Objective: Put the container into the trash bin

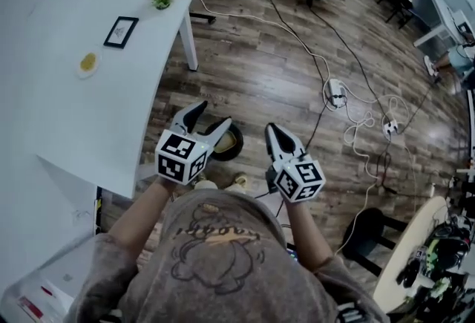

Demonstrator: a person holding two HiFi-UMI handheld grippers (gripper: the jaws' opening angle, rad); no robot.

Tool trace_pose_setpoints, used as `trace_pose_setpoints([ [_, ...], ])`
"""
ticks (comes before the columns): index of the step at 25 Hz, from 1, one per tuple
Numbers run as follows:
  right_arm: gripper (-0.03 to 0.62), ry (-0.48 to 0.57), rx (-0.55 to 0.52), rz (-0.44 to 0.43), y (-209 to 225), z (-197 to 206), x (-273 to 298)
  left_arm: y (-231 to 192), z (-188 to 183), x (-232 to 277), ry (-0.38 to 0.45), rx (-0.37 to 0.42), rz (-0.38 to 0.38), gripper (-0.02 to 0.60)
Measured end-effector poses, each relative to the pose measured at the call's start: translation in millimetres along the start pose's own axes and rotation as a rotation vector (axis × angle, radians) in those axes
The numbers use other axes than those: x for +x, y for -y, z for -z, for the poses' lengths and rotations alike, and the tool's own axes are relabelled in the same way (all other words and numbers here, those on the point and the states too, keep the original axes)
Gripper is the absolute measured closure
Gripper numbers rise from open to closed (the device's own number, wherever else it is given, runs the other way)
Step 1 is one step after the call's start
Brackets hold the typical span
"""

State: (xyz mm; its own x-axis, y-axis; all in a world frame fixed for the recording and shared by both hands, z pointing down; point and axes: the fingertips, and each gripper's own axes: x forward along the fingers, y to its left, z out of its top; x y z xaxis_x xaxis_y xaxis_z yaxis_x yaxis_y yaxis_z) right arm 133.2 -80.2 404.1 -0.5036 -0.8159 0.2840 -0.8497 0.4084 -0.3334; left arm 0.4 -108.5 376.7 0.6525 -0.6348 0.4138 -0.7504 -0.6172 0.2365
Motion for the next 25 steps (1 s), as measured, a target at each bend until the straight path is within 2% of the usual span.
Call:
trace_pose_setpoints([
  [8, 0.592, 0.063, -0.083, -0.027, -32.1, -39.2, -3.1, -14.7, -30.4, -43.5, 0.134, 0.015, -0.027, 0.322],
  [9, 0.592, 0.069, -0.082, -0.026, -32.5, -42.1, -4.0, -14.7, -33.0, -44.1, 0.143, 0.011, -0.023, 0.333],
  [13, 0.592, 0.084, -0.084, -0.028, -36.8, -50.4, -7.0, -14.3, -39.8, -47.1, 0.178, -0.028, -0.006, 0.442],
  [17, 0.592, 0.085, -0.091, -0.03, -39.7, -51.2, -8.6, -17.0, -41.8, -49.4, 0.205, -0.027, -0.023, 0.541],
  [21, 0.592, 0.087, -0.09, -0.025, -38.5, -51.5, -8.8, -17.0, -42.7, -49.2, 0.212, -0.022, -0.022, 0.572],
  [25, 0.592, 0.135, -0.116, -0.017, -37.5, -57.2, -12.8, -11.5, -48.7, -51.1, 0.277, -0.009, 0.004, 0.578],
])
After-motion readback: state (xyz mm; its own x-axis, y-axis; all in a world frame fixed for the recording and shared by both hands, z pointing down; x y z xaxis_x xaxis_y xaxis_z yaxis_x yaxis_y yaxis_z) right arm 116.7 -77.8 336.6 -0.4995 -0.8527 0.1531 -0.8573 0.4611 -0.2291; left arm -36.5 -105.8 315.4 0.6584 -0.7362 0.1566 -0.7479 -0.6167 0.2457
